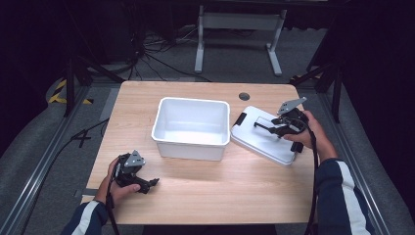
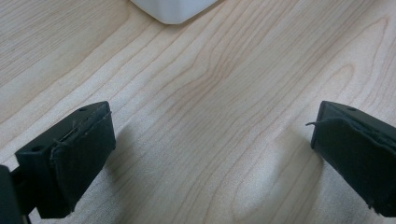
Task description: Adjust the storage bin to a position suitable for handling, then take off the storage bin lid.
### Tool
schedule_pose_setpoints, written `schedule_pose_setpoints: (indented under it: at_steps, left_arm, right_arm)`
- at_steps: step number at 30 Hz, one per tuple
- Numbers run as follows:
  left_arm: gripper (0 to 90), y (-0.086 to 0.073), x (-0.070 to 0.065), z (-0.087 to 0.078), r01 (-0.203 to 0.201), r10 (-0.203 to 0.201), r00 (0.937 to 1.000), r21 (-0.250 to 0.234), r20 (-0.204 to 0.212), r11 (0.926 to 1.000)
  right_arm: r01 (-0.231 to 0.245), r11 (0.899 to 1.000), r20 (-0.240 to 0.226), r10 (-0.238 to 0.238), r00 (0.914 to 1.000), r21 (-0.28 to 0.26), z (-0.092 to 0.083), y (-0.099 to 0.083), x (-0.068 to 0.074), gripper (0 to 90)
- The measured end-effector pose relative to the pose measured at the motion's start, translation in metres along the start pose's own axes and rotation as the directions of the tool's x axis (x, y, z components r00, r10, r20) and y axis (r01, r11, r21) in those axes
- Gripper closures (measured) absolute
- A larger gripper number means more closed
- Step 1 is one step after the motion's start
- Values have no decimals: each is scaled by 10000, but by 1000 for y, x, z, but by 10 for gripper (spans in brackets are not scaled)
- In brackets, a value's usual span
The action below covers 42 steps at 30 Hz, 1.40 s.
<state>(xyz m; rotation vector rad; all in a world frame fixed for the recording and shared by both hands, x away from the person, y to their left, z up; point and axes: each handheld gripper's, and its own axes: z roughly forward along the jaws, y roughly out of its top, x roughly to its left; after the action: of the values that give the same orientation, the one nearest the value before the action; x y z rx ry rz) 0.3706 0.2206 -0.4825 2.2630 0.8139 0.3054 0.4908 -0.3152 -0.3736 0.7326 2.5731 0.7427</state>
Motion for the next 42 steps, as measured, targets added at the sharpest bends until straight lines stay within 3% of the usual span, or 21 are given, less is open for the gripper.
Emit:
schedule_pose_setpoints:
  at_steps: [8,11,23,42]
  left_arm:
    - [2,0,0,0,-7,7,10000,0,-8,10000]
    - [2,0,0,0,-24,24,10000,8,12,10000]
    - [2,1,2,0,-209,208,9997,31,100,9998]
    - [3,0,1,0,-113,113,9999,22,109,9999]
  right_arm:
    - [-137,9999,13,137,9999,-78,-8,5,10,504]
    - [-103,9999,269,102,9996,11,-11,6,13,493]
    - [-349,9993,588,356,9976,-115,-30,-3,27,445]
    - [-140,9987,978,188,9950,-494,-55,-26,53,392]
